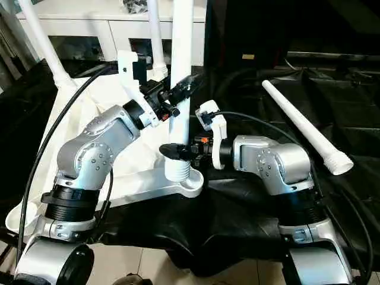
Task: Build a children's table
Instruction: Pick table leg
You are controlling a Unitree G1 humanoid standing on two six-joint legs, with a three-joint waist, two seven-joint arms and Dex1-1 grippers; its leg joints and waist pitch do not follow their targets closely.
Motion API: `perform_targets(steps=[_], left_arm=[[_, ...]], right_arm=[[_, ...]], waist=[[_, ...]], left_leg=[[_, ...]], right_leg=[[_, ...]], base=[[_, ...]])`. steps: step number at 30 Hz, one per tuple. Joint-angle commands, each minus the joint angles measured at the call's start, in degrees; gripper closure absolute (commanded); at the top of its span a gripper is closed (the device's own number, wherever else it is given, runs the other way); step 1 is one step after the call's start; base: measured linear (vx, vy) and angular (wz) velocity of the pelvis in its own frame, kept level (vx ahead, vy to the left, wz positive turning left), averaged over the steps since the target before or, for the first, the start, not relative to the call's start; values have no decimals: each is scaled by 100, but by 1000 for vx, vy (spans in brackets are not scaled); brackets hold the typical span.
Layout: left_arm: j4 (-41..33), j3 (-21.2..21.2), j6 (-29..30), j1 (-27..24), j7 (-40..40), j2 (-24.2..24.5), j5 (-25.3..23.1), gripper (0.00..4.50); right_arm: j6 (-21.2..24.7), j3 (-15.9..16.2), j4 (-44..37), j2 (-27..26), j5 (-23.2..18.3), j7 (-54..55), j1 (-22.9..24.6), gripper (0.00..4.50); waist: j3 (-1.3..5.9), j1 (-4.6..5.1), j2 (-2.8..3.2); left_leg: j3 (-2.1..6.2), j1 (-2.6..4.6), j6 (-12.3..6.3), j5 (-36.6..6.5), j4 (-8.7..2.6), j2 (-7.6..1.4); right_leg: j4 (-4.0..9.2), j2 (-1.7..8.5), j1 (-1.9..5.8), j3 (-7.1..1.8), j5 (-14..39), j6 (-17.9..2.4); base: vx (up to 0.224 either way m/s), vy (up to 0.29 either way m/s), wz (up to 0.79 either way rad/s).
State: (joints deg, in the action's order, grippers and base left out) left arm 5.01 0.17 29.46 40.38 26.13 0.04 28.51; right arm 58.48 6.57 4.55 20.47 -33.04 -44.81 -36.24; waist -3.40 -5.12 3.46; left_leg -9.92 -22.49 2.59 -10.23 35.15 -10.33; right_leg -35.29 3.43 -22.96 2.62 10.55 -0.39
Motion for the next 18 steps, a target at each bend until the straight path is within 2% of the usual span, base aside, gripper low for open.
perform_targets(steps=[1,2,4,5,6,7,11,12,13,15,18], left_arm=[[-20,127,12,67,-144,-3,25,211],[-20,127,12,67,-144,-3,25,197],[-14,187,64,48,-58,47,102,197],[-14,188,62,47,-54,49,103,177],[-9,194,-123,40,-71,51,17,177],[21,247,-384,39,-156,22,-88,155],[166,372,-864,19,-218,-64,-160,154],[168,373,-873,18,-219,-66,-161,153],[212,459,-1082,-31,-256,-135,-160,153],[227,483,-1077,-51,-253,-119,-158,153],[245,427,-1108,-230,254,159,-120,153]], right_arm=[[-8,-17,19,-7,54,61,-50,255],[-8,-17,19,-7,54,61,-50,255],[-101,-76,41,-56,83,120,-40,255],[-104,-78,42,-58,83,122,-40,258],[-189,-123,47,-99,94,163,-28,258],[-308,-203,66,-175,99,238,-15,260],[-841,-620,202,-569,81,652,-2,260],[-847,-625,204,-575,80,658,-3,260],[-1158,-766,241,-746,110,853,3,260],[-1250,-837,260,-826,121,985,3,260],[-1508,-981,346,-971,232,1321,18,260]], waist=[[469,-6,-108],[469,-7,-112],[465,-6,-108],[468,-3,-111],[468,-4,-107],[470,-1,-111],[473,9,-112],[475,13,-108],[475,7,-100],[480,6,-96],[479,20,-87]], left_leg=[[73,88,-160,-497,-326,-211],[69,90,-157,-505,-324,-207],[72,88,-150,-517,-327,-204],[71,90,-141,-516,-328,-203],[71,93,-141,-527,-328,-202],[75,89,-148,-537,-331,-210],[68,90,-138,-543,-338,-212],[70,90,-136,-534,-337,-213],[69,88,-133,-543,-338,-213],[72,102,-114,-557,-343,-216],[67,105,-92,-538,-353,-208]], right_leg=[[391,400,322,-216,870,-1147],[397,403,321,-217,875,-1155],[401,401,322,-216,913,-1152],[403,399,319,-214,933,-1147],[404,395,317,-213,939,-1143],[412,404,316,-216,937,-1136],[408,414,301,-217,904,-1124],[403,412,307,-217,899,-1127],[412,417,303,-213,909,-1128],[399,405,305,-210,881,-1112],[392,402,287,-212,912,-1061]], base=[[0,0,0],[0,0,0],[0,0,0],[0,0,0],[0,0,0],[0,0,0],[0,0,0],[0,0,0],[0,0,0],[0,0,0],[0,0,0]])
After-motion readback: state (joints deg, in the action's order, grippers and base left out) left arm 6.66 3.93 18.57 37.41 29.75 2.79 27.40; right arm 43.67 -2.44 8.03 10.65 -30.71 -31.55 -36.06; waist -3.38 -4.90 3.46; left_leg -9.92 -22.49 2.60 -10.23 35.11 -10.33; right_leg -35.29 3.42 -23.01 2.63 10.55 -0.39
